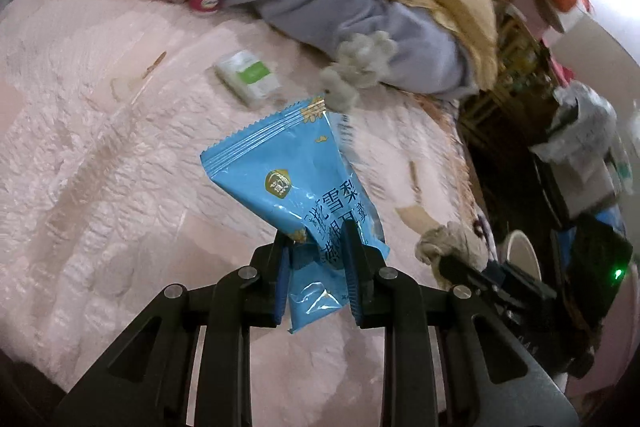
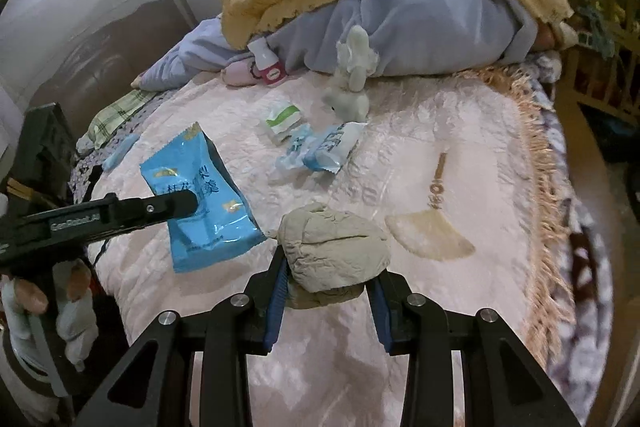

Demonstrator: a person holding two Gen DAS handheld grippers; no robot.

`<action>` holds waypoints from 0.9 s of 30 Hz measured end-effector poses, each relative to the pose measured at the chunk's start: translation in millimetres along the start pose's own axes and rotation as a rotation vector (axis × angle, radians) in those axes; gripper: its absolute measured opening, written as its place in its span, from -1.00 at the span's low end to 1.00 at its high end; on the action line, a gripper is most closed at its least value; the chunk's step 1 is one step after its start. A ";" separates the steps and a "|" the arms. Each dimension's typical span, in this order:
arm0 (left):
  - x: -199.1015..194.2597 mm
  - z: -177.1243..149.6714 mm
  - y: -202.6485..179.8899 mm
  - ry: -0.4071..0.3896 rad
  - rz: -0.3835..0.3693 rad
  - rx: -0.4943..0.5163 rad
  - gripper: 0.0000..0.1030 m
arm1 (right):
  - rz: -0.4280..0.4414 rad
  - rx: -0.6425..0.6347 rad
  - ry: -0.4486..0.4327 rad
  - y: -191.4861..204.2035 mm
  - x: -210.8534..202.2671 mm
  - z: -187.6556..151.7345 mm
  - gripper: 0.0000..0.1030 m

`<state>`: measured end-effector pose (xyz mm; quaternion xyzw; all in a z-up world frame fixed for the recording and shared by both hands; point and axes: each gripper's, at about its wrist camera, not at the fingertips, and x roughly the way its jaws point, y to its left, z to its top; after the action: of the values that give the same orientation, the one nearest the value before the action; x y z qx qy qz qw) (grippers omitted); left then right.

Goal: Collect trash
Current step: 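Grasp the beige cloth with the right gripper while the left gripper grasps the blue snack packet, then carry the cloth and blue packet over the white bucket and open both grippers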

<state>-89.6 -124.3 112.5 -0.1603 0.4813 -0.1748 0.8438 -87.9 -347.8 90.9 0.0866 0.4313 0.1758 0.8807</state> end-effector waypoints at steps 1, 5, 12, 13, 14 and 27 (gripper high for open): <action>-3.6 -3.2 -3.8 -0.003 -0.001 0.013 -0.58 | -0.004 -0.003 -0.006 -0.4 -5.2 -2.1 -0.31; -14.4 -12.5 -17.5 -0.023 0.004 0.059 -0.58 | -0.026 0.003 -0.025 -4.2 -24.9 -12.6 -0.31; -28.0 -25.3 -42.3 -0.068 0.026 0.148 -0.58 | -0.051 0.030 -0.058 -12.2 -51.9 -24.8 -0.31; -29.1 -27.4 -45.3 -0.072 0.030 0.158 -0.58 | -0.052 0.030 -0.061 -12.1 -54.5 -26.2 -0.31; -29.9 -29.4 -47.3 -0.074 0.031 0.166 -0.58 | -0.052 0.030 -0.064 -11.6 -57.4 -27.3 -0.31; -33.1 -42.2 -62.0 -0.098 0.084 0.247 -0.58 | -0.057 -0.008 -0.083 4.3 -72.8 -27.8 -0.31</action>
<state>-150.7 -168.7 144.3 -0.0431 0.4207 -0.1894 0.8862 -152.1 -371.8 128.2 0.0781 0.3961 0.1484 0.9028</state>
